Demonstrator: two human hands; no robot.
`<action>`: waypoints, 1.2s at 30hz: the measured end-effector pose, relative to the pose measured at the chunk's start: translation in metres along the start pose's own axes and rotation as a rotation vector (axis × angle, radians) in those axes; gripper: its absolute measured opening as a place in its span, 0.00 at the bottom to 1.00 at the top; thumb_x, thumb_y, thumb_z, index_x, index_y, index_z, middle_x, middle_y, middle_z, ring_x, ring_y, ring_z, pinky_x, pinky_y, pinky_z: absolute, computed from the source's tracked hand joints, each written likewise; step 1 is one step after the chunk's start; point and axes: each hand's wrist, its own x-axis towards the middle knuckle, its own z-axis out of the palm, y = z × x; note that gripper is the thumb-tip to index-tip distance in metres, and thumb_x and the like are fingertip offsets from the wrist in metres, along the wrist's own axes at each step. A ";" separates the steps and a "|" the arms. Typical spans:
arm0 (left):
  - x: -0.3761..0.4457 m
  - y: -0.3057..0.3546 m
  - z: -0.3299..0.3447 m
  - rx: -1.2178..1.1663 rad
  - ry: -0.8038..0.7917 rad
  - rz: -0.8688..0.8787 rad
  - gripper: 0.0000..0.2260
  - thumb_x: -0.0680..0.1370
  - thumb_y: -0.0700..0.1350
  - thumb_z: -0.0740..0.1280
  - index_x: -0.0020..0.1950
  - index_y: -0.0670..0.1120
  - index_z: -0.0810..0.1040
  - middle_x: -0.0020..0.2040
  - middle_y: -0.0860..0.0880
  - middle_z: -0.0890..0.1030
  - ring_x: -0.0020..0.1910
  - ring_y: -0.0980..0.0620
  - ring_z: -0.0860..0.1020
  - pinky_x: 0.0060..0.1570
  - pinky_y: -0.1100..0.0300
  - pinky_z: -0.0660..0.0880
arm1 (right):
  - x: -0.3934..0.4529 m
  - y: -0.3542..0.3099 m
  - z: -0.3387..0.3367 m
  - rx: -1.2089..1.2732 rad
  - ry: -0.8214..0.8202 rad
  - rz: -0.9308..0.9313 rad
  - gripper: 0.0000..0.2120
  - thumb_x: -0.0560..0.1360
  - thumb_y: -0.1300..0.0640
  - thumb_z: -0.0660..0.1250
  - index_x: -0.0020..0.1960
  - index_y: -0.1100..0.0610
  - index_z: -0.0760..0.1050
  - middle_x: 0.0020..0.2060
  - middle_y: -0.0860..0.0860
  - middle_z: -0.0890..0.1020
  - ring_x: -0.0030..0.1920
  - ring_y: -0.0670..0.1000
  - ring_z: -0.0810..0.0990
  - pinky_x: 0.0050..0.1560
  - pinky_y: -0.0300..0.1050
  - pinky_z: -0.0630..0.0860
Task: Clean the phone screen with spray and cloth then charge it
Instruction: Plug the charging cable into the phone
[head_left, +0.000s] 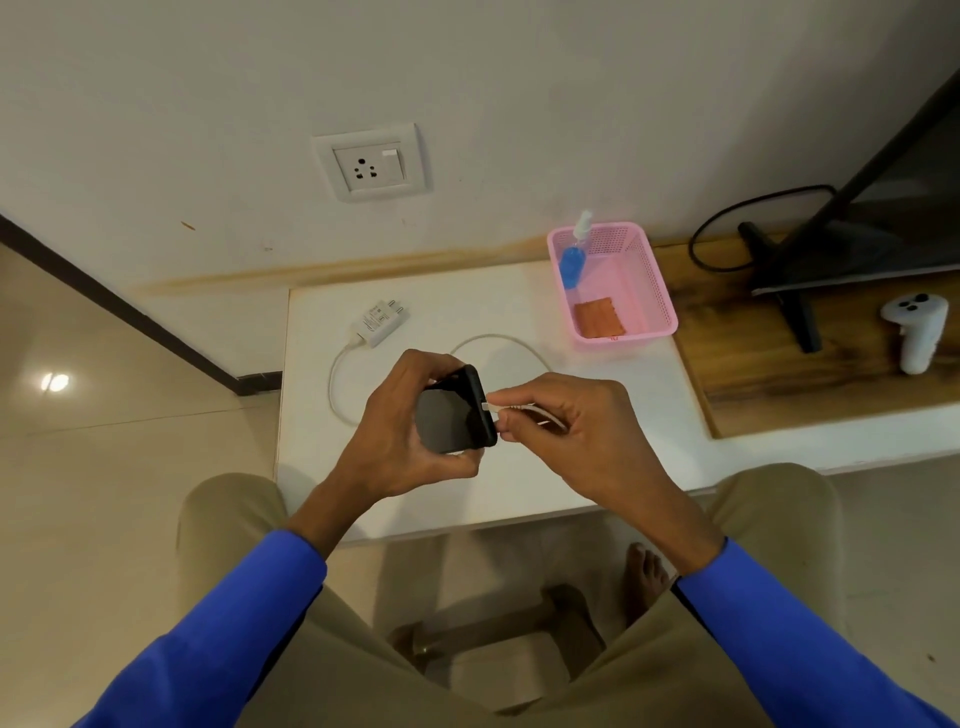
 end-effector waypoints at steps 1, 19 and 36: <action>0.000 0.000 0.000 0.004 -0.002 0.003 0.35 0.62 0.49 0.83 0.65 0.51 0.73 0.58 0.53 0.78 0.56 0.49 0.80 0.55 0.54 0.80 | 0.000 -0.001 -0.001 -0.035 -0.001 -0.013 0.11 0.76 0.64 0.76 0.58 0.56 0.86 0.47 0.48 0.88 0.48 0.42 0.86 0.51 0.26 0.77; 0.004 0.000 -0.002 0.098 -0.053 0.051 0.37 0.62 0.50 0.83 0.68 0.55 0.73 0.60 0.57 0.77 0.58 0.51 0.79 0.52 0.58 0.79 | -0.003 0.001 -0.007 -0.169 -0.017 0.025 0.10 0.77 0.59 0.75 0.58 0.55 0.84 0.47 0.47 0.88 0.49 0.42 0.85 0.53 0.26 0.77; 0.000 0.003 -0.005 0.213 -0.192 0.002 0.36 0.61 0.54 0.82 0.68 0.58 0.74 0.58 0.61 0.77 0.56 0.56 0.76 0.51 0.50 0.80 | -0.001 0.017 -0.005 -0.346 -0.114 0.002 0.08 0.79 0.60 0.73 0.58 0.57 0.86 0.49 0.51 0.89 0.47 0.50 0.86 0.54 0.29 0.74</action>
